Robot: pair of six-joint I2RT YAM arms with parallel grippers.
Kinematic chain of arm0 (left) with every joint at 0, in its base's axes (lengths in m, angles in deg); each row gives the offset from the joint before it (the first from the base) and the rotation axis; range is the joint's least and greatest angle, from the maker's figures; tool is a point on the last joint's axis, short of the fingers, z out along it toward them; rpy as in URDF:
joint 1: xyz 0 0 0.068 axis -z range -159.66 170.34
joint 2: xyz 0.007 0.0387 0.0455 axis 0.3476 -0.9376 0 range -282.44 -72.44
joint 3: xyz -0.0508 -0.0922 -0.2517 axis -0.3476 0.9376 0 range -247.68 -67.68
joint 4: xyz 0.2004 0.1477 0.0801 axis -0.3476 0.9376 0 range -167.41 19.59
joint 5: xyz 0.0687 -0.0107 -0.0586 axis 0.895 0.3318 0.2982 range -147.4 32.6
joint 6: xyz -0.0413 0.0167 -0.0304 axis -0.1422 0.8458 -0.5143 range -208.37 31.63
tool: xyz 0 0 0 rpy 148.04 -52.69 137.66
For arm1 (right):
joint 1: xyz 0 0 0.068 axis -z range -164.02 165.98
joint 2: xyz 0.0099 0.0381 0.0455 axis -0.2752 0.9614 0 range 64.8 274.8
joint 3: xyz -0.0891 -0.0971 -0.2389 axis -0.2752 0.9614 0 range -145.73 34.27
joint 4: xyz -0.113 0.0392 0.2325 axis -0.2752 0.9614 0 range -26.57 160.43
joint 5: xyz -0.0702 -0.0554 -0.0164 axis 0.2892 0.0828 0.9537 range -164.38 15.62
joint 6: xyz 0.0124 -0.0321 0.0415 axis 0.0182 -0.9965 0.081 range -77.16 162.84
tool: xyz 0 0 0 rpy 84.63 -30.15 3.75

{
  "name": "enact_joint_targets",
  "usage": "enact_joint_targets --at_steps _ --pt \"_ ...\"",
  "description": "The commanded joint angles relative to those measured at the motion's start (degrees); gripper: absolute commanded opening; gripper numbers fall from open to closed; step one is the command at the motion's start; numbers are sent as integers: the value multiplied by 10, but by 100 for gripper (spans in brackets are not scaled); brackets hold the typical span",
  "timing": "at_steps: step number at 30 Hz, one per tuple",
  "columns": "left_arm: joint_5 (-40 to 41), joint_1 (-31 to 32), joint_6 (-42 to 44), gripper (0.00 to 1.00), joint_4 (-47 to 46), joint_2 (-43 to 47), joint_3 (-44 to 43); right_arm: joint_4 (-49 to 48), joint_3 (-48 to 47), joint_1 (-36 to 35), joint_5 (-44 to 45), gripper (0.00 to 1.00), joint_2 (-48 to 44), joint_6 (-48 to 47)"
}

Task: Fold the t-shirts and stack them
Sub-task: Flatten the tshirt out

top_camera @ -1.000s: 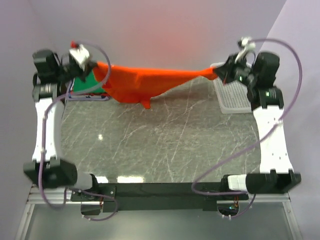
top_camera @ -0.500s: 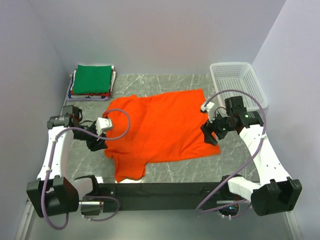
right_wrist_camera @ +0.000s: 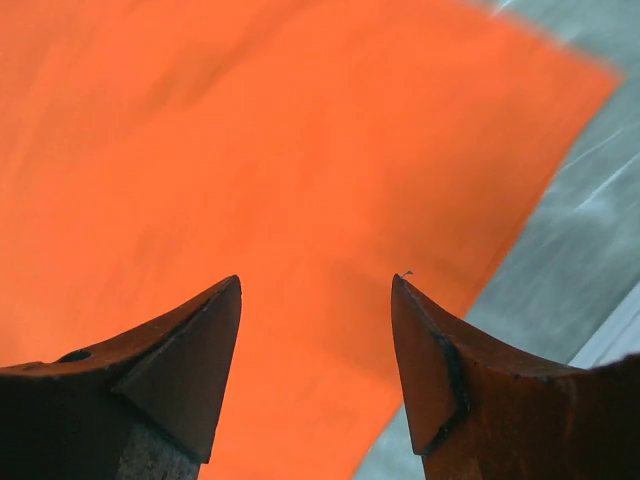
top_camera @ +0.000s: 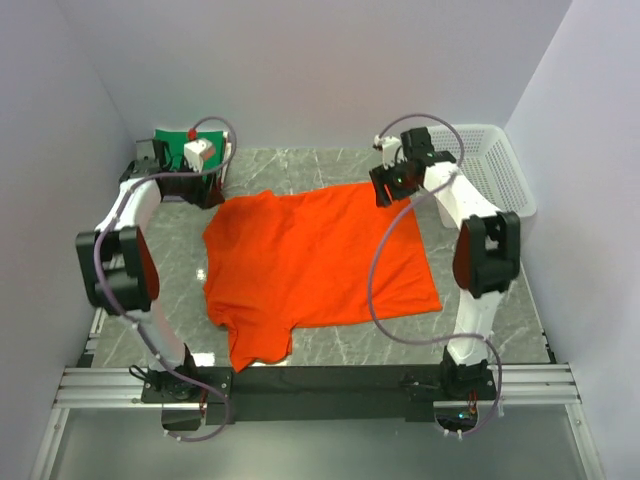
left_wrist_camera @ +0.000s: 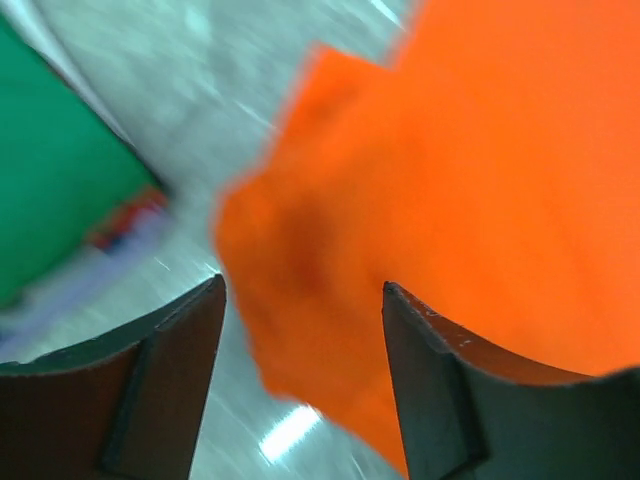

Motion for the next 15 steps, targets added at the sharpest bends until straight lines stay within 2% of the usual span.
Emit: enact_joint_targets --at_steps 1,2,5,10,15 --pt "20 16 -121 70 -115 -56 -66 -66 -104 0 62 68 50 75" --pt "29 27 -130 71 -123 -67 -78 -56 -157 0 70 69 95 77" --pt "69 48 -124 74 -137 -108 -104 -33 -234 1 88 72 168 82" --pt "101 65 -122 75 -109 -182 -154 -13 -271 1 105 78 226 80" --pt "121 82 -92 77 -72 -223 -181 25 -270 0 75 77 252 73"
